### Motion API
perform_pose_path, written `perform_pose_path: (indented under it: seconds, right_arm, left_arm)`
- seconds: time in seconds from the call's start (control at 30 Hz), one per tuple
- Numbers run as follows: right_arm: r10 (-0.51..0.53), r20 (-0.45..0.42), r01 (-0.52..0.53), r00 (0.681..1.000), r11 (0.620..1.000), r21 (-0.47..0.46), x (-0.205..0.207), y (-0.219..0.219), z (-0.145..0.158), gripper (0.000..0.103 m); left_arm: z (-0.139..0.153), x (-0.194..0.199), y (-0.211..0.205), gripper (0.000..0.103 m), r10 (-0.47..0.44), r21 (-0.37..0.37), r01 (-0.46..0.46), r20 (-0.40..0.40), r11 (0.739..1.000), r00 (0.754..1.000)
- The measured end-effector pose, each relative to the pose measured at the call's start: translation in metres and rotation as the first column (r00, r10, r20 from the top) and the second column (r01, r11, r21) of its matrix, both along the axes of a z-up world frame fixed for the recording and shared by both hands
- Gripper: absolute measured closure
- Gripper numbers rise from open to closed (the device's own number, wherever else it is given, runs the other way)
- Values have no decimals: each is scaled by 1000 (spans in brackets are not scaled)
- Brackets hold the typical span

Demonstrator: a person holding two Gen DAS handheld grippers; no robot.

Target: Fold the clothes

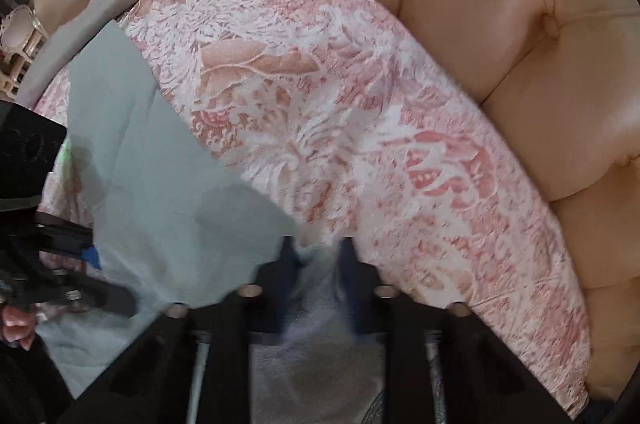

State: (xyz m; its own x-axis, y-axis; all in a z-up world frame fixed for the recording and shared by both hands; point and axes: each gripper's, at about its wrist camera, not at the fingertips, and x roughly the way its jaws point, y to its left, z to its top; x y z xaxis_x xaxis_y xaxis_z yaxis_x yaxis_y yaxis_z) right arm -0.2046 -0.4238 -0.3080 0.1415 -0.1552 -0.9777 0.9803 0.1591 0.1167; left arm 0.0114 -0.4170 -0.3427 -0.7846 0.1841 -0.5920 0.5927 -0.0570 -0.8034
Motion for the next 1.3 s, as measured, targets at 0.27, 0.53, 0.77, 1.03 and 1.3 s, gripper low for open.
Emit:
perform_pose_path:
  seconds: [0.27,0.53,0.77,1.03,1.3]
  right_arm:
    - [-118,1,117,993,991,-66,-6,5,-2,93]
    - [-214,-51,205,976,970,-133,-3,13,-3,78]
    - [-515,41,490,856,784,-382,-22,70,65,38]
    - [-537,379,656,754,584,-478,76,179,79,15]
    - [-489,488,686,723,591,-425,105,200,42,15]
  left_arm:
    - [16,-1,2,95,25,-142,-11,102,990,994]
    - [24,30,6,63,-18,-68,22,56,997,998]
    - [59,199,-34,59,224,-104,-221,14,970,974]
    - [34,267,-83,59,504,42,-505,37,862,863]
    - [27,255,-93,59,579,55,-581,47,812,814]
